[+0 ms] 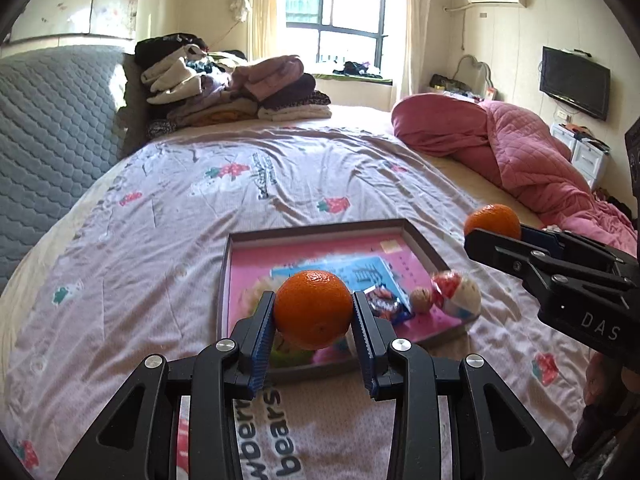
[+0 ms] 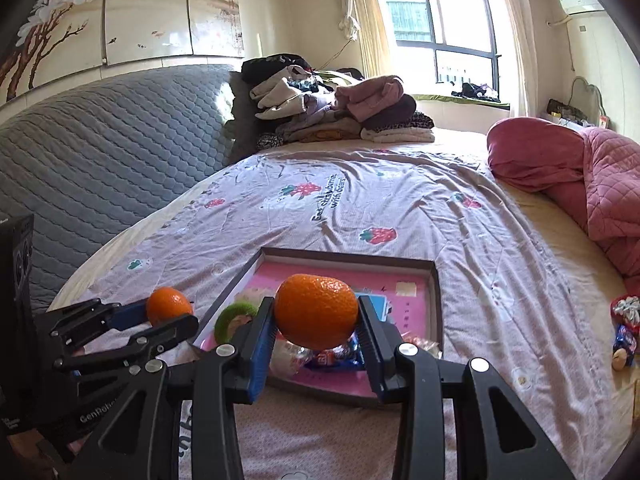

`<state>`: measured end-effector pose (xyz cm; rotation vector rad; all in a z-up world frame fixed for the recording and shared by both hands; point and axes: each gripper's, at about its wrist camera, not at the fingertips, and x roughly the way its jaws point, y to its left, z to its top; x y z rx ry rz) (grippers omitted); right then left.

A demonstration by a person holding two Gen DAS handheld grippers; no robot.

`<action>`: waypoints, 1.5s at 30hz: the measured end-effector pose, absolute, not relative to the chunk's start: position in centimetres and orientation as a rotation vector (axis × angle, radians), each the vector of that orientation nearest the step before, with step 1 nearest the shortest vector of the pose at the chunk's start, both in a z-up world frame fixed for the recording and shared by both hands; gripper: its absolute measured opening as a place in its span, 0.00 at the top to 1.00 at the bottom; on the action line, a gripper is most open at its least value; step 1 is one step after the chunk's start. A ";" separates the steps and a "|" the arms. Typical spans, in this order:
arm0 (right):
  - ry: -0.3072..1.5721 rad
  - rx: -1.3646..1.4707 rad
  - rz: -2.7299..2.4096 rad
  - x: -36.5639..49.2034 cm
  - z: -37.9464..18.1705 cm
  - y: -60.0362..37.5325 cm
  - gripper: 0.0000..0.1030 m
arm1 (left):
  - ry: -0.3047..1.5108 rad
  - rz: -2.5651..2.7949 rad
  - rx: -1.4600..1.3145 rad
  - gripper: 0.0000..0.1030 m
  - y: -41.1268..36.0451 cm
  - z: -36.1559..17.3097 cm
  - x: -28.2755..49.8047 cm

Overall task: Organize objects
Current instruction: 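Lift both oranges with both tools and carry them over the tray, then lower the oranges into the tray and open both tools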

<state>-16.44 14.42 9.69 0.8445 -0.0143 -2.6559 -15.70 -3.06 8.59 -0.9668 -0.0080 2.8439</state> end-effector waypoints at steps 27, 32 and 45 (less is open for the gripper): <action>0.018 0.960 -2.683 -19.9 5.4 15.3 0.61 | -0.027 2.859 -1.114 0.64 -6.4 3.9 -20.9; 0.024 0.993 -2.667 -19.9 3.8 14.8 0.61 | -0.035 2.832 -1.152 0.64 -6.3 1.7 -20.2; 0.066 1.051 -2.642 -20.2 0.9 13.6 0.61 | -0.029 2.775 -1.214 0.64 -5.0 -1.1 -20.5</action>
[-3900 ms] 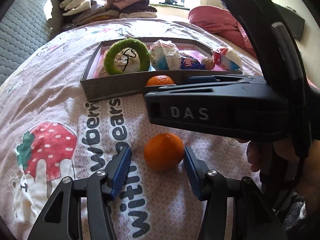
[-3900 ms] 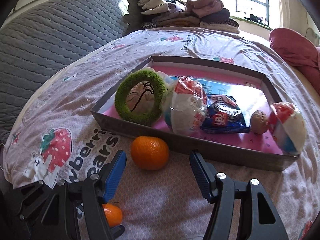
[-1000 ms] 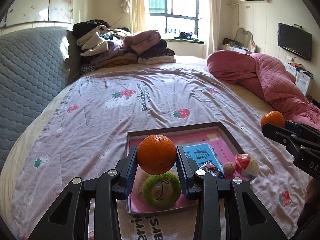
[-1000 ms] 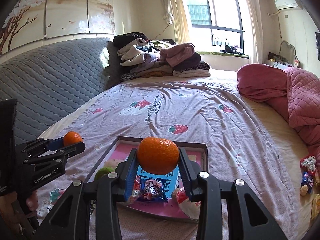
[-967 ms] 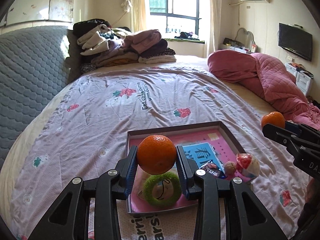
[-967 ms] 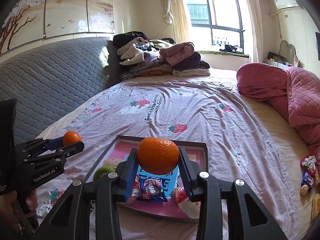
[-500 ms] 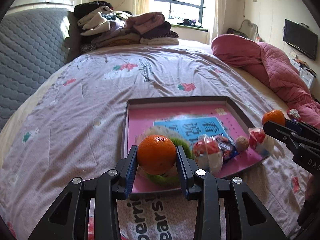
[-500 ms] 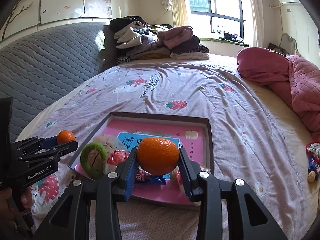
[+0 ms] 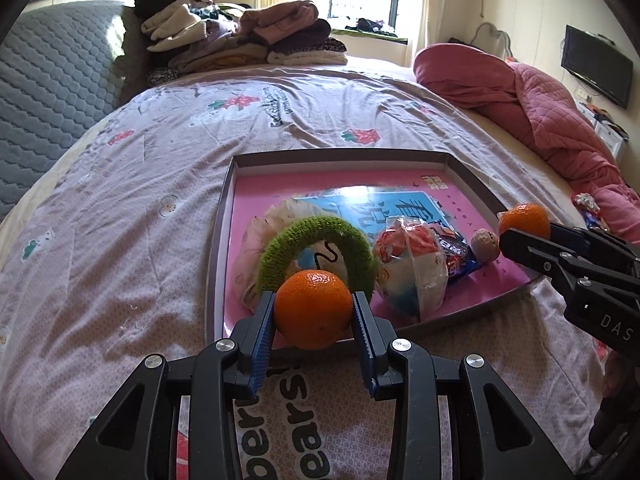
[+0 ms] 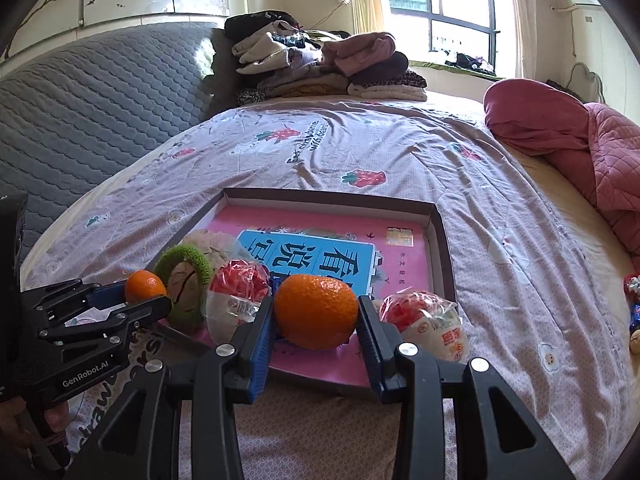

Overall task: Organize objects
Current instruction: 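Lower the oranges into the tray and open both tools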

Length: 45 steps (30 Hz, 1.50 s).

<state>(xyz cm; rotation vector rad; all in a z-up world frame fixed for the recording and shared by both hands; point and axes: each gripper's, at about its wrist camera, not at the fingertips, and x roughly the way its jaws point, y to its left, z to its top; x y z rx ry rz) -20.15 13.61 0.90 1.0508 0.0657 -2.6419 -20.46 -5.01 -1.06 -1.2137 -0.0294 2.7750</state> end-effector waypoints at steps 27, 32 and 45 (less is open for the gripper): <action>0.151 1.177 -2.624 -21.5 -3.3 13.1 0.61 | -0.019 2.782 -1.241 0.63 -4.9 -2.6 -22.1; 0.131 1.184 -2.628 -21.4 -3.3 13.4 0.61 | -0.041 2.799 -1.253 0.62 -5.2 -2.5 -21.8; 0.153 1.198 -2.636 -20.9 -2.6 13.4 0.60 | -0.079 2.789 -1.286 0.62 -5.7 -2.7 -21.2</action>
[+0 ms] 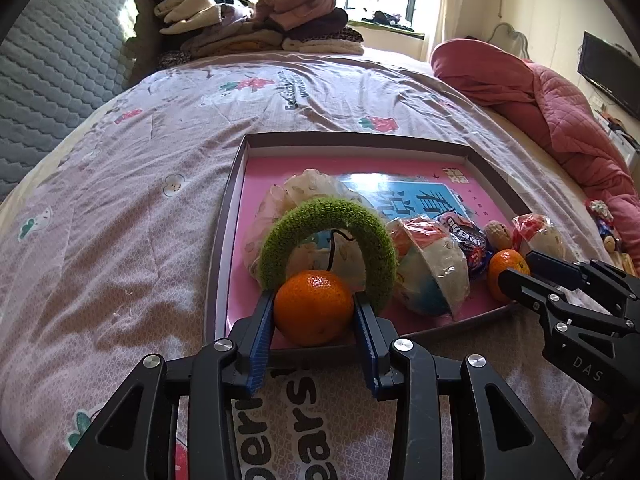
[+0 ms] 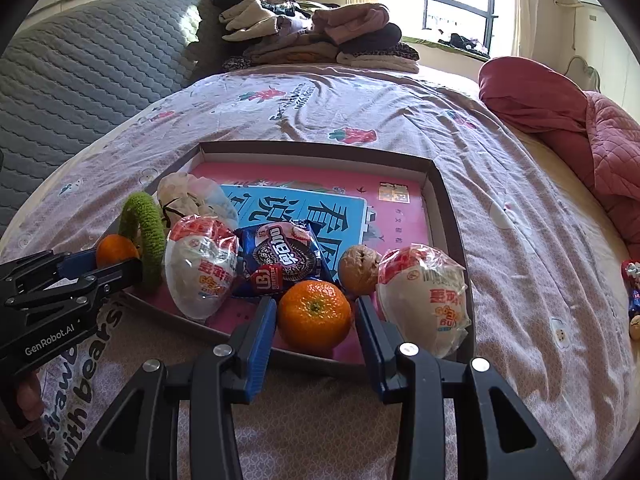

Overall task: Organize objects
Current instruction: 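Lower the oranges into the tray and open both tools, then withdraw both open tools back from the tray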

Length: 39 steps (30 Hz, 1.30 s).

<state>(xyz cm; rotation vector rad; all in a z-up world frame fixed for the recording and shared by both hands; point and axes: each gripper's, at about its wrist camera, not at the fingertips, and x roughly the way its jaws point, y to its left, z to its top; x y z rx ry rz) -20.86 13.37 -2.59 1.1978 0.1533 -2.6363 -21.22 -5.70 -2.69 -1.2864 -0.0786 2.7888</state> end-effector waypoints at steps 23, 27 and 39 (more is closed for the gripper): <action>0.108 1.155 -2.659 -20.6 -0.8 13.7 0.56 | -0.159 2.748 -1.230 0.48 -6.1 -0.5 -20.3; 0.092 1.145 -2.662 -20.7 -0.6 13.9 0.56 | -0.128 2.753 -1.232 0.48 -5.9 0.4 -20.7; 0.063 1.126 -2.659 -21.1 -0.1 14.2 0.56 | -0.056 2.715 -1.332 0.48 -5.6 1.2 -23.9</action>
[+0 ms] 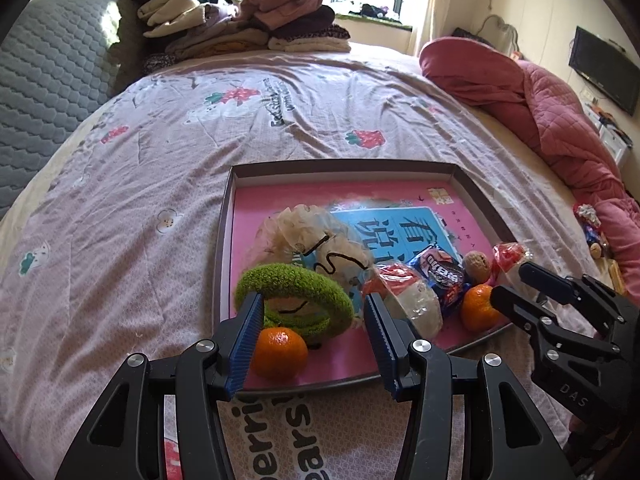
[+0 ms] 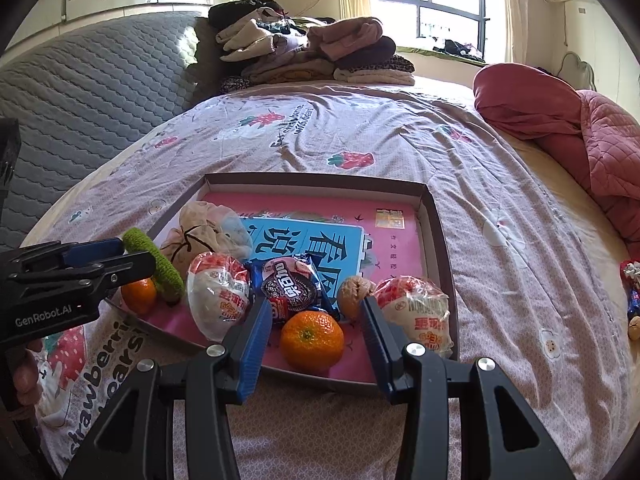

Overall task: Organize objects
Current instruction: 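Withdraw both open tools back from the tray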

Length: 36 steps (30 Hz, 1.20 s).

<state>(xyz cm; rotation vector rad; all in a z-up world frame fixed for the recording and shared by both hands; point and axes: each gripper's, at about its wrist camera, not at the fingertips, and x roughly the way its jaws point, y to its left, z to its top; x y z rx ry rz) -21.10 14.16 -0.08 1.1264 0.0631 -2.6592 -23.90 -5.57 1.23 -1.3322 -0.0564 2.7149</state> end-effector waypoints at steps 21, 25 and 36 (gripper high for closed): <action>0.056 1.099 -2.671 -20.5 0.8 14.2 0.56 | -0.087 2.681 -1.340 0.48 -5.0 1.5 -22.6; 0.065 1.084 -2.681 -20.0 1.6 14.2 0.56 | -0.085 2.694 -1.320 0.48 -5.0 2.2 -22.0; 0.073 1.039 -2.700 -18.5 3.9 14.0 0.47 | -0.096 2.730 -1.267 0.45 -5.2 4.3 -20.0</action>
